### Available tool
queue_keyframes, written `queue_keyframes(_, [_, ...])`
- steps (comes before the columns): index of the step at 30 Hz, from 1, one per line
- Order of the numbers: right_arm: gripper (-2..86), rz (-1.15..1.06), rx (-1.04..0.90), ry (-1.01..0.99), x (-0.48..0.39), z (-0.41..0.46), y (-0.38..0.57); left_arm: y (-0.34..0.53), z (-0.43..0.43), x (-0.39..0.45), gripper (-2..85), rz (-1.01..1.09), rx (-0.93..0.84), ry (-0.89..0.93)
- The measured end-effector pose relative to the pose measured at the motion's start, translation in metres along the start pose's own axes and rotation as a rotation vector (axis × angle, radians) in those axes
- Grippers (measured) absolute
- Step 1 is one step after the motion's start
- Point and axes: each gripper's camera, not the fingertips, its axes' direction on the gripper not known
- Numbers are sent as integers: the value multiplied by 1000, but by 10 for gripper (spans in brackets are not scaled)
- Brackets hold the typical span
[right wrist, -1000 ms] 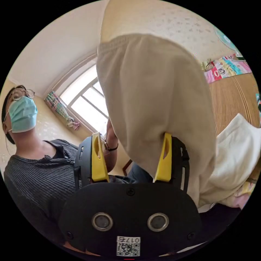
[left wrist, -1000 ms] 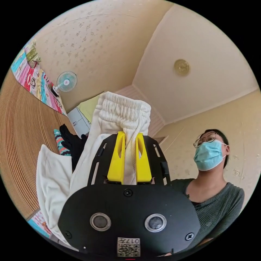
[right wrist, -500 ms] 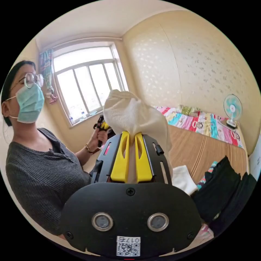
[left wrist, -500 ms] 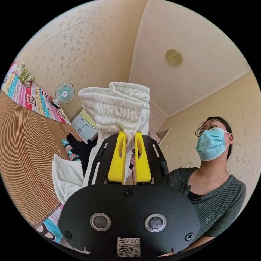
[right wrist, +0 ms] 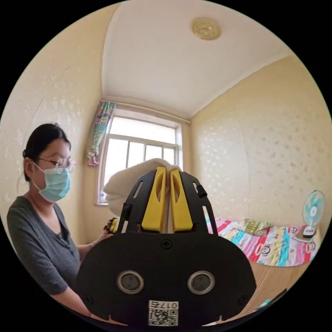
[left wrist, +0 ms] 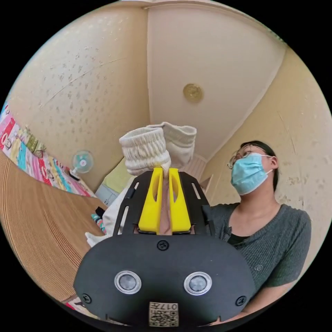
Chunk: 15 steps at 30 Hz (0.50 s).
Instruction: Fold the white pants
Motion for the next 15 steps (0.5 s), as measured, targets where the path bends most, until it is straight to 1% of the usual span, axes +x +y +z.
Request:
queue_keyframes(1, [21, -13, 1, 11, 7, 12, -8, -9, -15, 7, 23, 32, 27, -8])
queue_keyframes(2, [23, -47, -40, -63, 26, 51, -24, -20, -25, 14, 19, 75, 19, -58])
queue_keyframes(3, [27, -67, -139, -174, 49, 108, -40, -25, -29, 17, 19, 91, 19, -99])
queue_keyframes(4, [29, -54, -211, -203, 62, 144, -46, -36, -39, 20, 18, 87, 41, -218])
queue_keyframes(5, [35, 27, -398, -208, 89, 225, -48, -46, -54, 18, 19, 49, 92, -302])
queue_keyframes(6, [43, 199, -661, -184, 121, 315, -31, -50, -64, 14, 20, 19, 131, -331])
queue_keyframes(7, [53, 288, -798, -170, 134, 355, -15, -54, -92, 6, 22, -55, 240, -403])
queue_keyframes(8, [73, 391, -998, -152, 147, 412, 23, -53, -125, -2, 26, -109, 352, -500])
queue_keyframes(9, [87, 382, -1031, -167, 143, 436, 55, -50, -143, -5, 28, -127, 405, -573])
queue_keyframes(11, [94, 365, -965, -155, 126, 437, 99, -21, -213, -7, 45, -215, 556, -1002])
queue_keyframes(12, [98, 362, -909, -190, 110, 424, 136, -7, -230, -6, 47, -258, 595, -1093])
queue_keyframes(13, [101, 366, -899, -224, 102, 417, 158, 24, -259, -2, 51, -333, 676, -1189])
queue_keyframes(14, [110, 378, -938, -292, 86, 402, 211, 54, -279, 1, 61, -369, 703, -1200])
queue_keyframes(15, [122, 395, -1040, -338, 69, 385, 276, 66, -287, 1, 66, -383, 687, -1199])
